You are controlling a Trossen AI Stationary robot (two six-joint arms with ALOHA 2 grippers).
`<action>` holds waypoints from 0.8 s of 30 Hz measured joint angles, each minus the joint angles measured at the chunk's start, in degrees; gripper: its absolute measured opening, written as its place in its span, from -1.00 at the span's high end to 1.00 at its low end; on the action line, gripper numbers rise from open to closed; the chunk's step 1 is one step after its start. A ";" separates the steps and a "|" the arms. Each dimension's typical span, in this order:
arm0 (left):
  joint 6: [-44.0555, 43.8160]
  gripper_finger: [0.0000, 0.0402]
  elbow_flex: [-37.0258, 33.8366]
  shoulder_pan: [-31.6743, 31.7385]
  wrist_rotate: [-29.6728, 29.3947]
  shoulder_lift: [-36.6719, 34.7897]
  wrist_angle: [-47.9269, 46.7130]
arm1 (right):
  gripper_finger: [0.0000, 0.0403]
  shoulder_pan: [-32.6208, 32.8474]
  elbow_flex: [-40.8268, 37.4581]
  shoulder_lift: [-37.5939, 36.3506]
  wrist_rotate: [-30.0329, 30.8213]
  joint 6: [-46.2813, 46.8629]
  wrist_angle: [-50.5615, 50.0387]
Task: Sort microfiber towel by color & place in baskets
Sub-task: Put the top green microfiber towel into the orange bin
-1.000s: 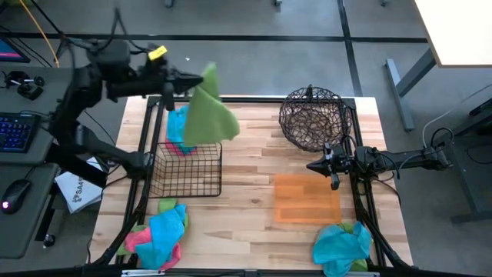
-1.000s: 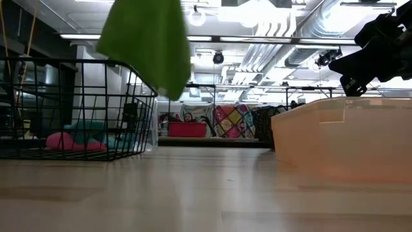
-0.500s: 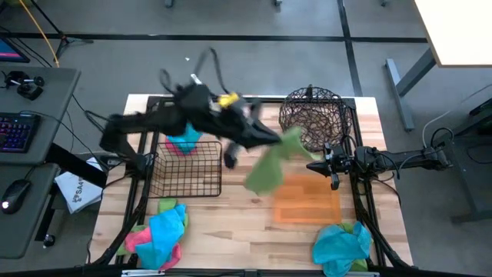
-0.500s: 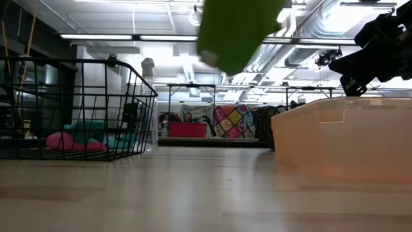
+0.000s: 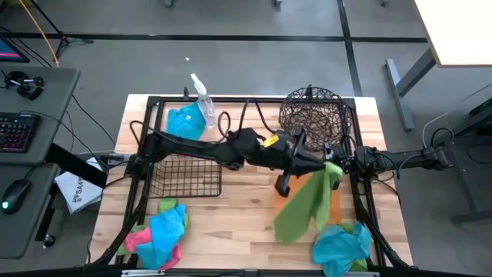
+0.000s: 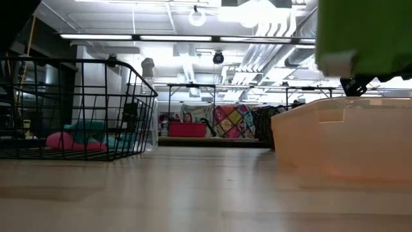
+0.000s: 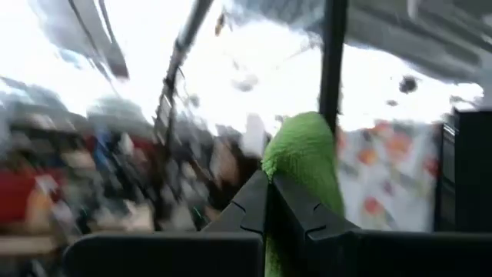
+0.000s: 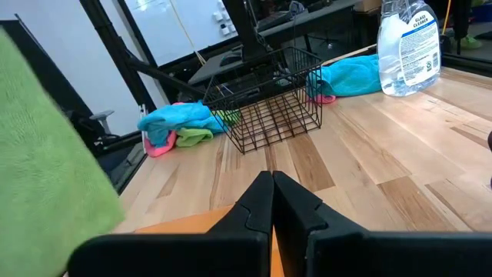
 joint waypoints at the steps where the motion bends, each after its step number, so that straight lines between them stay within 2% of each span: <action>1: 0.22 1.00 0.00 0.25 -0.87 0.65 2.56 | 1.00 0.00 0.00 0.00 -0.02 0.00 0.00; 3: -0.07 1.00 0.00 0.82 -1.16 1.25 6.22 | 1.00 0.00 0.00 0.00 0.00 0.00 0.02; 9: 0.04 1.00 0.02 1.60 0.13 1.25 4.45 | 1.00 0.00 0.00 0.00 0.00 0.00 0.01; 17: 0.27 1.00 -0.18 -1.68 0.53 1.25 -6.34 | 1.00 0.00 0.00 0.00 0.00 0.00 0.01; 21: 1.87 1.00 -3.59 -3.32 -0.37 1.19 -7.68 | 1.00 0.00 0.00 0.00 0.00 0.00 0.02; 24: -0.44 1.00 -7.20 -3.79 -2.42 1.23 -7.82 | 1.00 0.00 0.00 0.00 0.00 0.00 0.00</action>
